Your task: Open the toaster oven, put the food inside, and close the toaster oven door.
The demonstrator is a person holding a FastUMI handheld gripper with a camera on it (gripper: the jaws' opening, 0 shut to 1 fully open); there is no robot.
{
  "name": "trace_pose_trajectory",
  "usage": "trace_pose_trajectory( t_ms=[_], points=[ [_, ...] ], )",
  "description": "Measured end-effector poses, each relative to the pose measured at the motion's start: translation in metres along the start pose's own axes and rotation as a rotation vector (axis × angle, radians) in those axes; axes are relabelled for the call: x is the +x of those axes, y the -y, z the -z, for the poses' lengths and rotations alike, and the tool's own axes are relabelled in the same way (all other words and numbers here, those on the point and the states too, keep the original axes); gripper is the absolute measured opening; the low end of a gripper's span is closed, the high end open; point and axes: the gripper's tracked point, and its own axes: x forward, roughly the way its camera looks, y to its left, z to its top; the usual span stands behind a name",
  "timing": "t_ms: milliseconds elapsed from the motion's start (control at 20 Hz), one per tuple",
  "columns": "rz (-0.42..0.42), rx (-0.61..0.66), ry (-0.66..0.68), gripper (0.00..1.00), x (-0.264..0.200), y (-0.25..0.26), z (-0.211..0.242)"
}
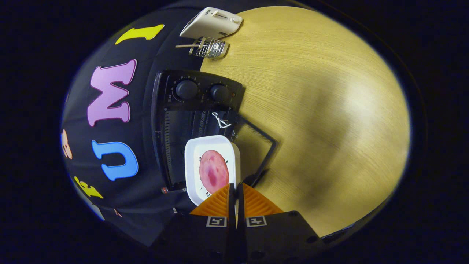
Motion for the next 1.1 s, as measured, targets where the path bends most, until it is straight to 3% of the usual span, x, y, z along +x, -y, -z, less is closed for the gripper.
trace_pose_trajectory(
  t_ms=[200, 500, 750, 950, 1050, 1100],
  points=[
    [-0.031, 0.094, 0.118, 0.05, 0.043, -0.031, -0.002],
    [0.010, 0.228, 0.299, 0.05, 0.085, -0.055, -0.016],
    [0.041, 0.284, 0.342, 0.05, 0.112, -0.065, -0.015],
    [0.002, 0.306, 0.331, 0.07, 0.117, -0.068, -0.011],
    [-0.004, 0.321, 0.296, 0.16, 0.120, -0.067, -0.003],
    [0.000, 0.312, 0.293, 0.33, 0.115, -0.066, -0.002]
  ],
)
